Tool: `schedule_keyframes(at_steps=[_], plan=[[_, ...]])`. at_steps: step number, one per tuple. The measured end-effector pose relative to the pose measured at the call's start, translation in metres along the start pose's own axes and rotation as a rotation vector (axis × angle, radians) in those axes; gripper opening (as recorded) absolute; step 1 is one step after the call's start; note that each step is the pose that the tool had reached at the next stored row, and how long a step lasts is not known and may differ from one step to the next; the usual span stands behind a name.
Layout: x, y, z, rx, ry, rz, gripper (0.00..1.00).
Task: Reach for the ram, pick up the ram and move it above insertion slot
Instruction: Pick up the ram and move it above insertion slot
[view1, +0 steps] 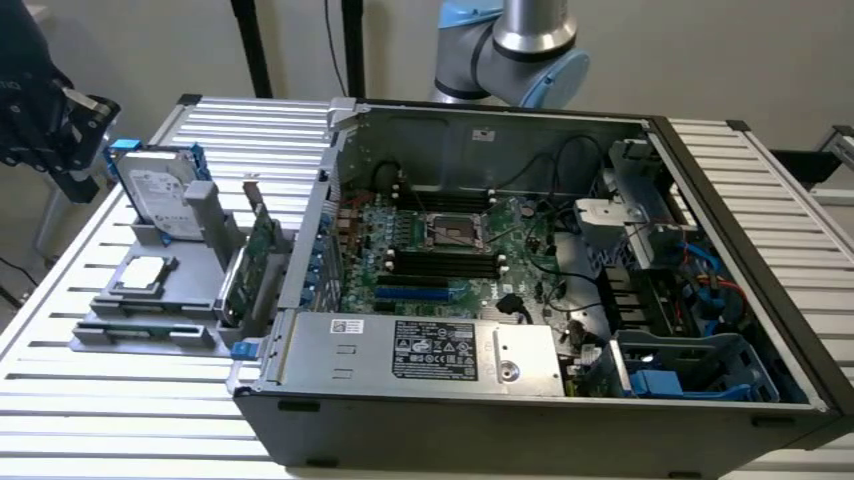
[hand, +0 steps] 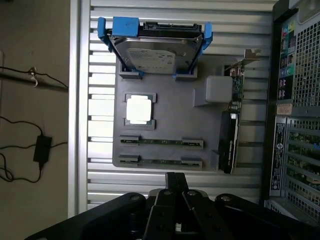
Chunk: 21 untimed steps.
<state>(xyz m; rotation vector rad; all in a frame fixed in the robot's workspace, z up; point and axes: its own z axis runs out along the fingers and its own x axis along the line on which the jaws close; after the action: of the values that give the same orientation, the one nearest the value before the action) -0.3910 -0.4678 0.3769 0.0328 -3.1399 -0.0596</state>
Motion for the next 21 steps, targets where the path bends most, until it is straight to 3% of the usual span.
schedule_keyframes(at_steps=[4,21], plan=[[0.0000,0.0000,0.0000,0.0000,0.0004,-0.007,0.11],[0.0000,0.0000,0.0000,0.0000,0.0120,-0.316,0.11]])
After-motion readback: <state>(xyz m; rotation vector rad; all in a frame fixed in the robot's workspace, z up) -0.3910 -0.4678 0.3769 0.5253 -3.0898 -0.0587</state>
